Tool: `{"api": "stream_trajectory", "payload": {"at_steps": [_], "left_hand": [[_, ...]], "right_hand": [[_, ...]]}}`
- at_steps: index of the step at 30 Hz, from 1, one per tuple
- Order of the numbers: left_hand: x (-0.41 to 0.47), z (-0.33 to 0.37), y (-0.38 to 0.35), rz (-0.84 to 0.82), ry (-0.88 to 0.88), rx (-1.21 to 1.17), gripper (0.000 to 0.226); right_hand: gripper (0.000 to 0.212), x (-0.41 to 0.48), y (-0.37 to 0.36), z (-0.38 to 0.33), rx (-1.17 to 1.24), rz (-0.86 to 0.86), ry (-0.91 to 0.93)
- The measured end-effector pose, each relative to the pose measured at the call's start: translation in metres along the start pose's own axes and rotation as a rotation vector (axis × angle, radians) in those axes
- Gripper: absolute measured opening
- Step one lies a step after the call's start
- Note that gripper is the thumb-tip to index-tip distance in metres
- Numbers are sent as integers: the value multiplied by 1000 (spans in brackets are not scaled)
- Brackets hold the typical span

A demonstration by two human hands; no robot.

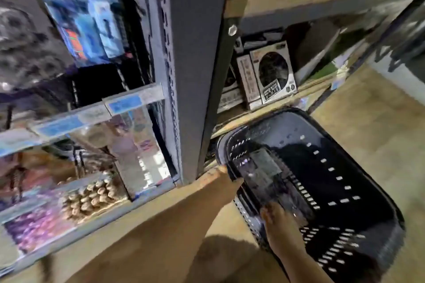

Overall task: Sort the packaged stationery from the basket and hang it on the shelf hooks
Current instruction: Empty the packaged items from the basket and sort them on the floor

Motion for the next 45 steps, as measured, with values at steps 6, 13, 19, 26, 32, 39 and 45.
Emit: {"api": "stream_trajectory", "payload": {"at_steps": [6,13,19,26,32,39,45], "left_hand": [[70,-12,-17,280,-112,132,92],[116,-26,-25,292,-306,-217,82],[139,-33,-31,270,-478,-546,73],[134,-43,-38,250,-595,-733,66],[123,-57,-41,232,-648,-714,76],[110,-77,-54,196,-675,-724,82],[113,-118,-48,195,-619,-778,87]], "right_hand": [[50,28,-31,2,-53,-57,27],[61,51,-57,11,65,-131,90],[61,60,-52,16,245,-173,124],[51,54,-54,21,164,-101,143],[63,38,-68,11,-194,-73,286],[51,11,-78,19,4,-37,308],[46,-12,-96,-3,-107,-13,359]]}}
Point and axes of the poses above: each hand's wrist, its own x-axis towards the middle knuckle, its own y-axis out of the back of the hand, z = x × y, the point moved 7 cm from there along x, towards the middle knuckle, and after that the axes turned 14 degrees about -x, right-handed, at the moved point
